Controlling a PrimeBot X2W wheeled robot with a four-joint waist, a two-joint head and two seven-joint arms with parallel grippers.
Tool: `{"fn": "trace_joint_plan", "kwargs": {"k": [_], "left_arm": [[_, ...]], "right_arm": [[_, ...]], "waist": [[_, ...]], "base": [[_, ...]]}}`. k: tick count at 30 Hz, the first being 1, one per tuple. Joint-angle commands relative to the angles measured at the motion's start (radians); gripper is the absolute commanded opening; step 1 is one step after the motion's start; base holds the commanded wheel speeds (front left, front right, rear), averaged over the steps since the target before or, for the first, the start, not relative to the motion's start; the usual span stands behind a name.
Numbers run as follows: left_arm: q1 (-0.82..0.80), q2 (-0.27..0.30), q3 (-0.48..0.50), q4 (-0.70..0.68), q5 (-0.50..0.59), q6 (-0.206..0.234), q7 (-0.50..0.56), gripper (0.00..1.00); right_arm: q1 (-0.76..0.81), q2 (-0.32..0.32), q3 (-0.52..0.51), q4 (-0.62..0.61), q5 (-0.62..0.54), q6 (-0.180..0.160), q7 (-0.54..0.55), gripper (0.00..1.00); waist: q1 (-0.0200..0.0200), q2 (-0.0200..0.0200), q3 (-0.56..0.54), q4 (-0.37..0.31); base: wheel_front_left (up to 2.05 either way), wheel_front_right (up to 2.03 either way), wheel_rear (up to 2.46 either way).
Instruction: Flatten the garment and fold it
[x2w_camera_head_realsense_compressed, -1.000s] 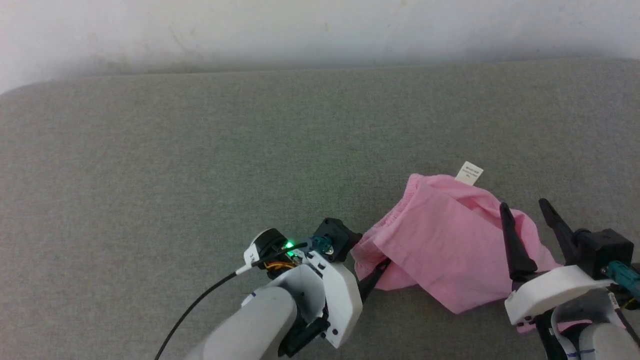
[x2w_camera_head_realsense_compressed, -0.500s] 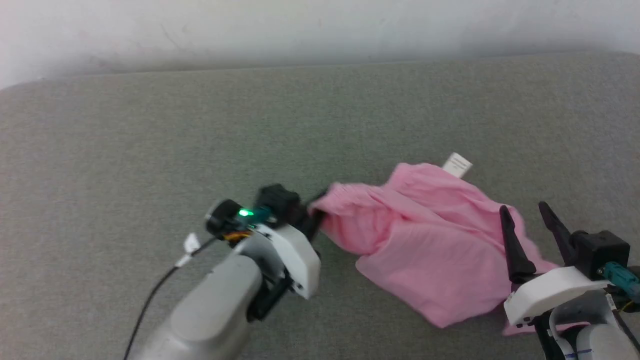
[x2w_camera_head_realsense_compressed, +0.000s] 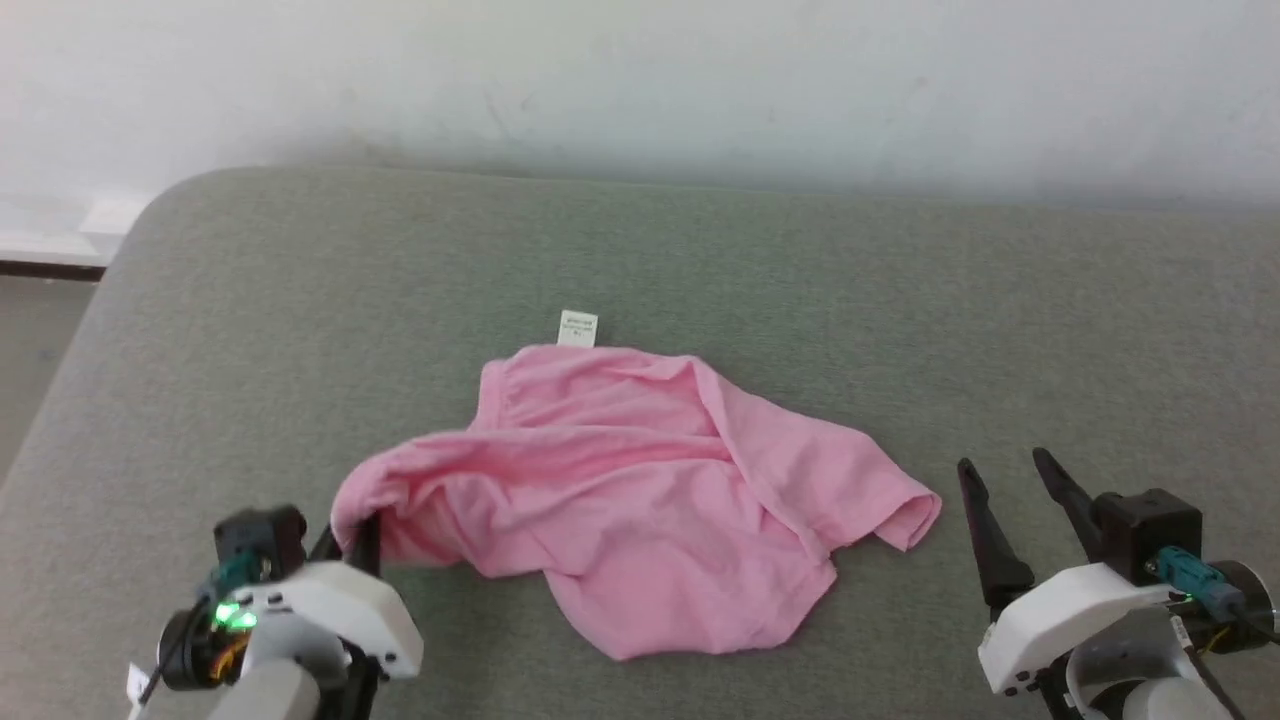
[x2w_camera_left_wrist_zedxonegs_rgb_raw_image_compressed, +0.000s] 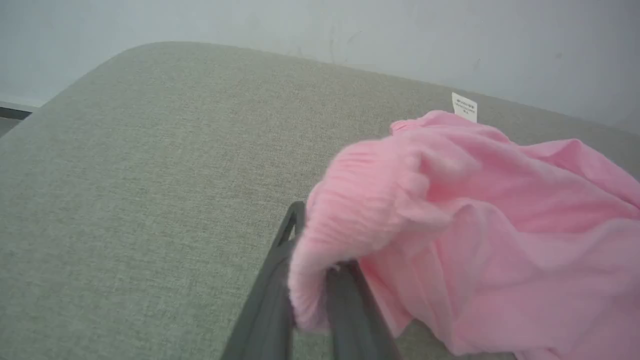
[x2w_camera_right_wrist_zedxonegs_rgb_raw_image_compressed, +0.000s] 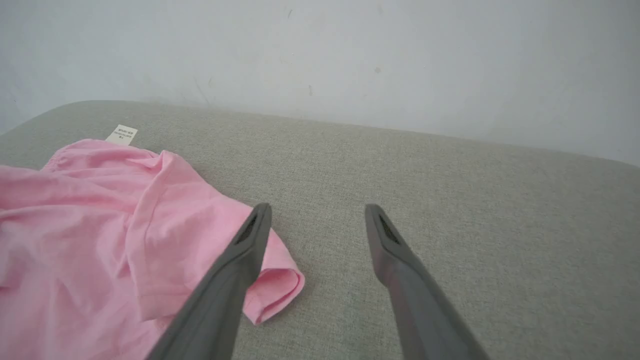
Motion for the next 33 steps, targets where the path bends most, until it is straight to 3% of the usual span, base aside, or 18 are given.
{"fn": "trace_joint_plan", "kwargs": {"k": [1,6,10,16,24,30,33], "left_arm": [[0.006,-0.002,0.002,-0.007,0.004,0.009,-0.010,1.00],[0.033,-0.029,0.034,-0.069,0.020,0.014,-0.067,1.00],[0.051,-0.068,0.103,-0.220,0.130,0.011,-0.078,1.00],[0.165,-0.146,0.189,-0.411,0.326,-0.020,-0.079,1.00],[0.249,-0.193,0.181,-0.322,0.379,-0.106,-0.079,1.00],[0.214,-0.199,0.189,-0.254,0.402,-0.142,-0.079,1.00],[0.210,-0.184,0.190,-0.243,0.444,-0.134,-0.079,1.00]], "right_arm": [[0.008,0.002,0.007,0.001,-0.002,-0.001,0.001,1.00],[0.013,-0.009,0.023,-0.002,0.001,-0.001,0.009,1.00],[0.010,-0.035,0.048,-0.015,0.005,-0.001,0.036,1.00],[-0.004,-0.136,0.209,-0.005,0.068,-0.001,0.228,1.00],[-0.079,-0.253,0.357,0.049,0.133,-0.001,0.359,1.00],[-0.117,-0.260,0.374,0.127,0.145,-0.001,0.391,1.00],[-0.127,-0.265,0.388,0.155,0.164,-0.001,0.400,1.00]], "waist": [[0.0001,0.0000,-0.019,0.033],[0.0001,0.0000,-0.024,0.068],[0.0001,0.0000,-0.032,0.108],[0.0001,0.0000,-0.039,0.167],[0.0001,0.0000,-0.031,0.212],[0.0001,0.0000,-0.021,0.233],[0.0001,0.0000,-0.016,0.239]], "base": [[0.00,0.00,0.00],[0.00,0.00,0.00],[0.00,0.00,0.00],[0.00,0.00,0.00],[0.00,0.00,0.00],[0.00,0.00,0.00],[0.00,0.00,0.00]]}}
